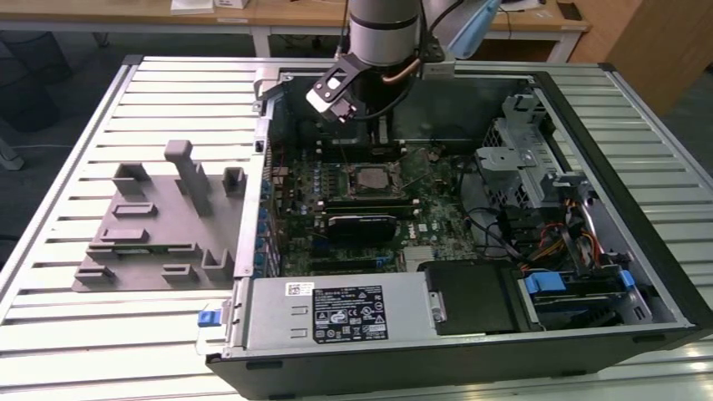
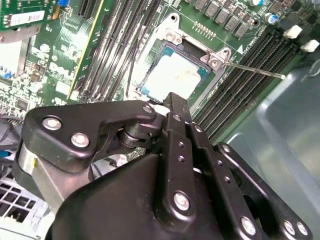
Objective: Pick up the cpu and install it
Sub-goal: 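Place the cpu into insertion slot, then close the cpu cover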
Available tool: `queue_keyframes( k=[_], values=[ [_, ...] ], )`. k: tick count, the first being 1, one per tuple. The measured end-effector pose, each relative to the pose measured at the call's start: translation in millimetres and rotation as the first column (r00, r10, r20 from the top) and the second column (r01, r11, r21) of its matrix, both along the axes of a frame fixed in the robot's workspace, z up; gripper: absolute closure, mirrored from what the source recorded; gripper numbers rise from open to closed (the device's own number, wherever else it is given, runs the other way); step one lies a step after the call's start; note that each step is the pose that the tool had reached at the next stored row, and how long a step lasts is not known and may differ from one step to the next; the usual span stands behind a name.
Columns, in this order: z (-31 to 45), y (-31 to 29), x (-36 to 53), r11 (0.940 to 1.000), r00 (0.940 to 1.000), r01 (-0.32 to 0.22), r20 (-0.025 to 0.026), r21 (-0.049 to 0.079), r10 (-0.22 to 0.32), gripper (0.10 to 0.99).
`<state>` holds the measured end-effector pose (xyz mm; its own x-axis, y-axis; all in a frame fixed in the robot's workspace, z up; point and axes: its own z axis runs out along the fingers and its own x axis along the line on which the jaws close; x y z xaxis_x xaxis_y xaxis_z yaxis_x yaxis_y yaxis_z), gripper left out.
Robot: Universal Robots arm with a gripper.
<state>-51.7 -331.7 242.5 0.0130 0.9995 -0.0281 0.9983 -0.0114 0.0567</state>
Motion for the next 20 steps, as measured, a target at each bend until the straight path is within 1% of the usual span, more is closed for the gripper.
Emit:
queue_keyframes(
  k=[15,17,20],
  values=[
    [0.7,-0.1,-0.1,1.0000,1.0000,0.000,0.0001,0.001,0.000,0.980],
    [2.8,0.0,0.0,1.0000,1.0000,0.000,0.0002,0.001,0.000,0.980],
    [8.1,0.0,0.0,1.0000,1.0000,0.000,0.0002,0.001,0.000,0.980]
  ],
)
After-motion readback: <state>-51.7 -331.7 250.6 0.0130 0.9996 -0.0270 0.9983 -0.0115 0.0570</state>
